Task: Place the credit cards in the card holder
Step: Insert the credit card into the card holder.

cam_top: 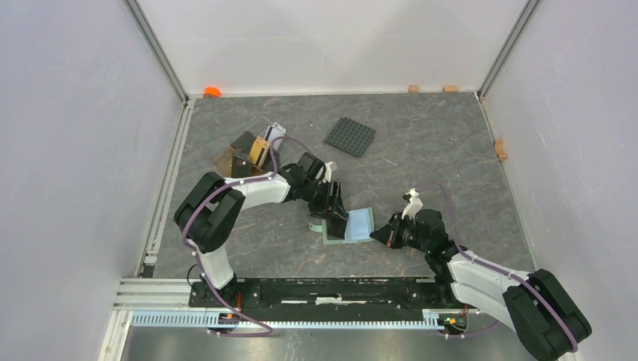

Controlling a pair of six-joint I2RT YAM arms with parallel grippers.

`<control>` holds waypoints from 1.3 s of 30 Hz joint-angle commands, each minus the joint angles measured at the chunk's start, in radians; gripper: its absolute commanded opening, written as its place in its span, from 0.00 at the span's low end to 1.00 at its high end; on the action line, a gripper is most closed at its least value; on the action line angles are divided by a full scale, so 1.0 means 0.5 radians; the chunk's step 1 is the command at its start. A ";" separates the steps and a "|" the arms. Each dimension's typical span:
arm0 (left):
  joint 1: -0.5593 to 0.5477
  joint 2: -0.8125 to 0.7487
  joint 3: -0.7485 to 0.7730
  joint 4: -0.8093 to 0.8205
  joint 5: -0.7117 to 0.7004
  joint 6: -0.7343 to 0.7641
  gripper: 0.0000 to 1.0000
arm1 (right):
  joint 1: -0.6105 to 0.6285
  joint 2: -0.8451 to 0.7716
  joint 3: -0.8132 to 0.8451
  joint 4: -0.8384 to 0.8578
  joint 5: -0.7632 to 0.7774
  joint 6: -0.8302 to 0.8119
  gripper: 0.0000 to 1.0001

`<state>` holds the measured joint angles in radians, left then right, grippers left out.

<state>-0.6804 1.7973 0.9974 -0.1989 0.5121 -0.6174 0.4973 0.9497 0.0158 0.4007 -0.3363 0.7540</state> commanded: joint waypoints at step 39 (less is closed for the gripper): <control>-0.021 -0.152 -0.659 0.732 -0.087 -0.449 0.02 | 0.003 -0.132 0.053 -0.367 0.233 -0.240 0.07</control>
<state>-0.6830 1.7321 0.7425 0.0910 0.5148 -0.8112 0.4973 0.9337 0.0162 0.3580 -0.3187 0.7303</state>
